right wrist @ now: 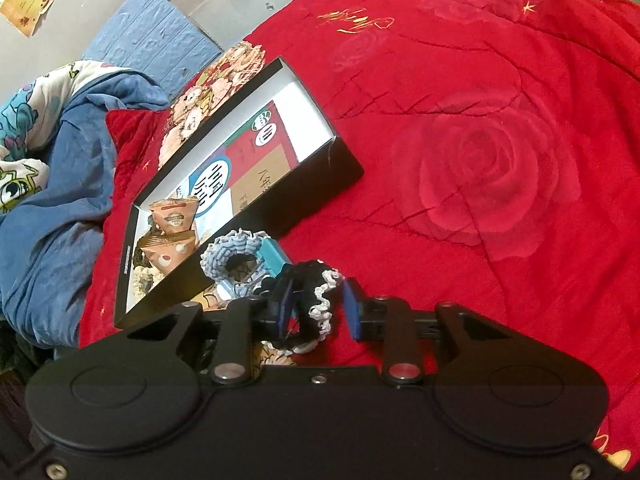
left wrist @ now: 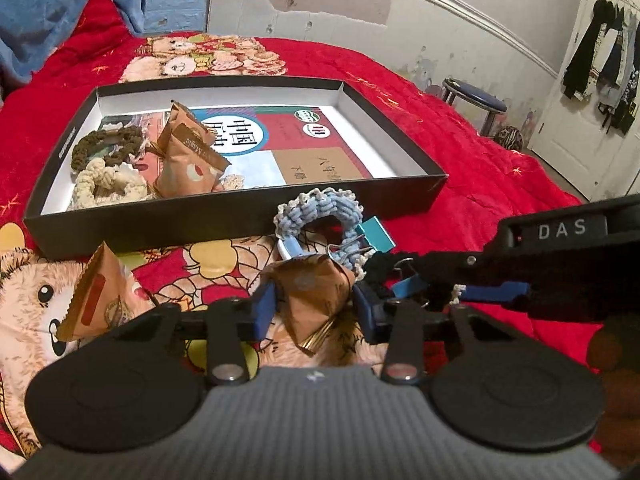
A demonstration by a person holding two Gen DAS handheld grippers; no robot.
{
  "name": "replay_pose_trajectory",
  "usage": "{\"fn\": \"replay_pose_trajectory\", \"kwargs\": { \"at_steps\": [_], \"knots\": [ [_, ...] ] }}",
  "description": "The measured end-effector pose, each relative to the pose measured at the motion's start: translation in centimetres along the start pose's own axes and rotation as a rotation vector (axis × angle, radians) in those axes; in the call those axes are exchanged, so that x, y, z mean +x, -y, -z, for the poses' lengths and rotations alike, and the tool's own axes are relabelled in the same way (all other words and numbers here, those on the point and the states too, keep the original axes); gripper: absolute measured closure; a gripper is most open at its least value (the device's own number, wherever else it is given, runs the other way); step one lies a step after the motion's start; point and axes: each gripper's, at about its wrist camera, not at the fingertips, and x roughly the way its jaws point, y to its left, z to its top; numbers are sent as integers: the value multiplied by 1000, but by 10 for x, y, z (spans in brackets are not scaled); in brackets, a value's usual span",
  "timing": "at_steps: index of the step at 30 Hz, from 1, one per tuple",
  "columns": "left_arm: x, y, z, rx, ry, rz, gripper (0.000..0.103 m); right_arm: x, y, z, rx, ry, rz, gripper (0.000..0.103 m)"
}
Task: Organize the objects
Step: 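Grasp a brown snack packet with the left tool while the right tool grasps the black lace-trimmed scrunchie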
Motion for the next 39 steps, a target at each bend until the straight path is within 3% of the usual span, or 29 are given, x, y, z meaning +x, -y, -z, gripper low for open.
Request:
{"fn": "replay_pose_trajectory", "kwargs": {
  "at_steps": [11,17,22,30,32,33,35,39],
  "knots": [
    [4,4,1,19,-28,-25,60,4,-2,0,-11,18,68,76],
    [4,4,1,14,-29,-30,52,0,-2,-1,1,-11,17,75],
    [4,5,1,28,-31,-37,52,-5,-6,-1,-37,8,38,75],
    [4,0,-1,1,-42,-20,52,-6,-10,1,-70,1,37,87],
    [4,1,-1,7,-43,-24,53,-9,-11,0,-67,7,25,88],
    [4,2,-1,12,-43,-27,61,-9,-10,0,-67,10,22,89],
    [5,2,-1,18,-44,-39,64,-11,-9,-2,-63,16,15,90],
    [4,0,-2,4,-49,-37,67,-13,-8,-3,-49,23,-8,91]
  ]
}}
